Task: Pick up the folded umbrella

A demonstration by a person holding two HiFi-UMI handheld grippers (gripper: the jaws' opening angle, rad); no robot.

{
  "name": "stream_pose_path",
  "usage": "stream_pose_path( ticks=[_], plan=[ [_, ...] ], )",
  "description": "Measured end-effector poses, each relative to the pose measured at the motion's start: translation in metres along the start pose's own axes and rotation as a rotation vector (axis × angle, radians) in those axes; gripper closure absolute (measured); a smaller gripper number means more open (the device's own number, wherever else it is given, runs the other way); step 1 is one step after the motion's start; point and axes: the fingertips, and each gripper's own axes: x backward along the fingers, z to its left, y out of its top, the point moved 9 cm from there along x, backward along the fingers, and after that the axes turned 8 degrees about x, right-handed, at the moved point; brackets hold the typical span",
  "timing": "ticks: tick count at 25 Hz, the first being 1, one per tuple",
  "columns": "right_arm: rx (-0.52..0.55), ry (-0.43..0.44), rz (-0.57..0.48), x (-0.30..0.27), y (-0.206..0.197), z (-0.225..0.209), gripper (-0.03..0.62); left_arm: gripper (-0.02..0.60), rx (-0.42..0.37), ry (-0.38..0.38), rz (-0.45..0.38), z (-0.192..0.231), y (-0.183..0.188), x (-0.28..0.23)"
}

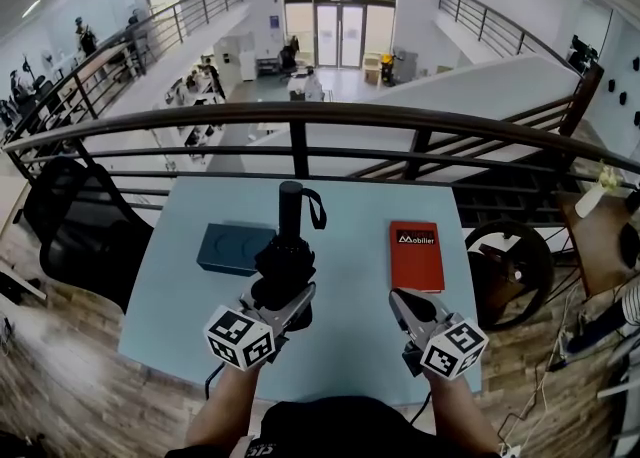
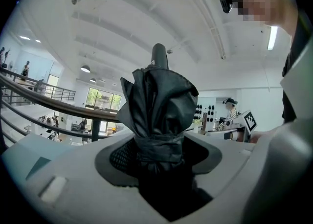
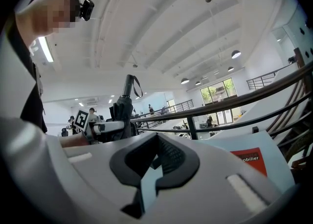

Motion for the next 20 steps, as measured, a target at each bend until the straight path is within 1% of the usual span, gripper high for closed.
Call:
stream_pose_path(
  ticks=[8, 20],
  plan=[
    [0.014, 0.015, 0.002, -0.0005, 0.001, 0.0018, 0.595, 0.31, -0.011, 0.004, 0.007, -0.0016, 0.0005, 0.0002],
    [0.017, 0.008, 0.015, -0.002, -0.0003, -0.0003, 0.595, 0.31, -0.005, 0.013, 0.012, -0.0006, 0.001, 0.0006]
  ],
)
